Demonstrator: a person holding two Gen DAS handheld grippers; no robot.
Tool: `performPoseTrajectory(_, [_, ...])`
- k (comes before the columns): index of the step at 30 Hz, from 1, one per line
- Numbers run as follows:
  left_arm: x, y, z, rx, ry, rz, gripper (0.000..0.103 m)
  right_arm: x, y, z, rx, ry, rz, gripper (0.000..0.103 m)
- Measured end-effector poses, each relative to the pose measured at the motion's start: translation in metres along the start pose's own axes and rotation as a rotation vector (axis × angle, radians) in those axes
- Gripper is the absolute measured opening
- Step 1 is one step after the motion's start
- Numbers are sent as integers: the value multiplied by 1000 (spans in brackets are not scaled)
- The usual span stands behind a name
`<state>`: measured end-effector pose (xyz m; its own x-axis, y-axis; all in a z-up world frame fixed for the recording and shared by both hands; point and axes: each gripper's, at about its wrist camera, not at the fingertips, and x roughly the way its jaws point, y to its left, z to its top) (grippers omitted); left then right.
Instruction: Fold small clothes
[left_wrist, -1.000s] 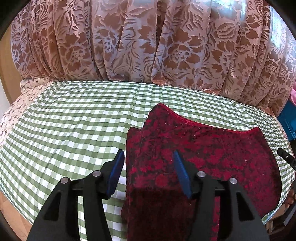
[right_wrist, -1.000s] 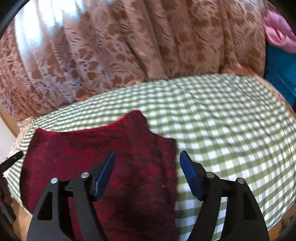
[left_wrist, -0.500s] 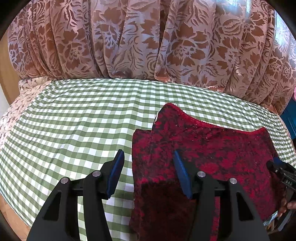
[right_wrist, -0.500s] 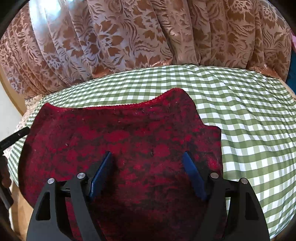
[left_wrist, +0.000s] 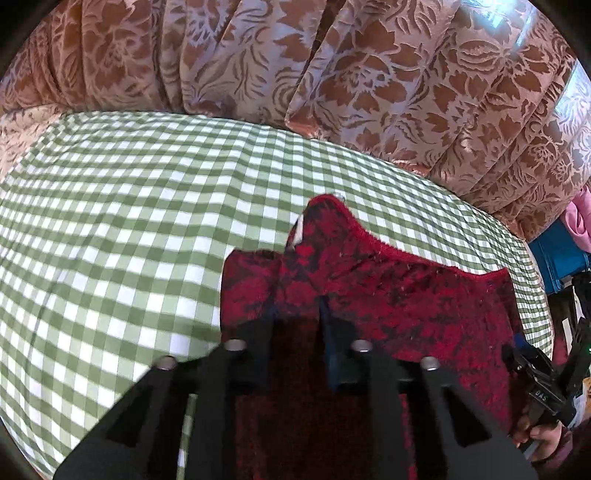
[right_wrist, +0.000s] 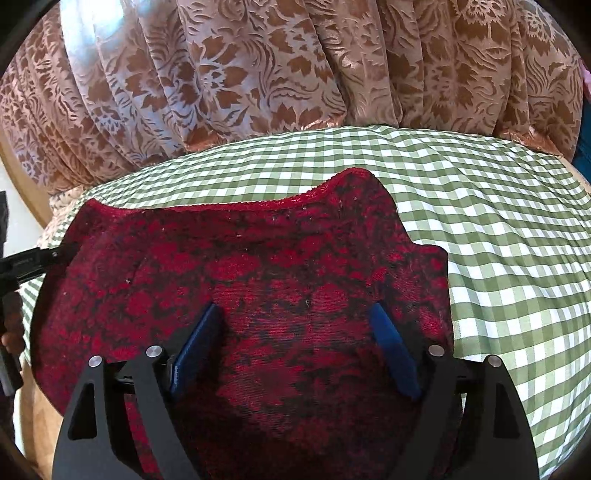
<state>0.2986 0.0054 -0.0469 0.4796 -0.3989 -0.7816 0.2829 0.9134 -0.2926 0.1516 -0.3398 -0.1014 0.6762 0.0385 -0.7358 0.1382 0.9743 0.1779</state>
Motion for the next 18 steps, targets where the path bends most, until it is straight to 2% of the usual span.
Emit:
performPoseTrajectory(1, [-3, -2, 0, 5, -15, -1, 12, 0, 0, 0, 0, 1, 0, 83])
performPoseTrajectory(3, [-20, -5, -1, 6, -92, -18, 12, -1, 0, 1, 4, 0, 3, 83])
performPoseTrajectory(5, [-32, -10, -4, 15, -145, -1, 12, -3, -1, 0, 16, -6, 10, 83])
performPoseTrajectory(6, [-30, -10, -4, 21, -148, 20, 12, -3, -1, 0, 20, -9, 12, 83])
performPoseTrajectory(8, [-8, -6, -7, 8, -95, 77, 12, -2, 1, -1, 14, -10, 5, 83])
performPoseTrajectory(10, [23, 7, -12, -30, -36, 116, 19, -2, 1, -1, 9, -11, -4, 83])
performPoseTrajectory(13, [32, 16, -19, -84, -59, 90, 22, 5, 3, -1, -2, -11, -10, 85])
performPoseTrajectory(17, [27, 10, -20, -65, -58, 123, 27, 15, 5, -7, -38, -41, -25, 87])
performPoseTrajectory(18, [23, 10, -19, -78, -61, 135, 40, 16, 4, -6, -34, -42, -22, 87])
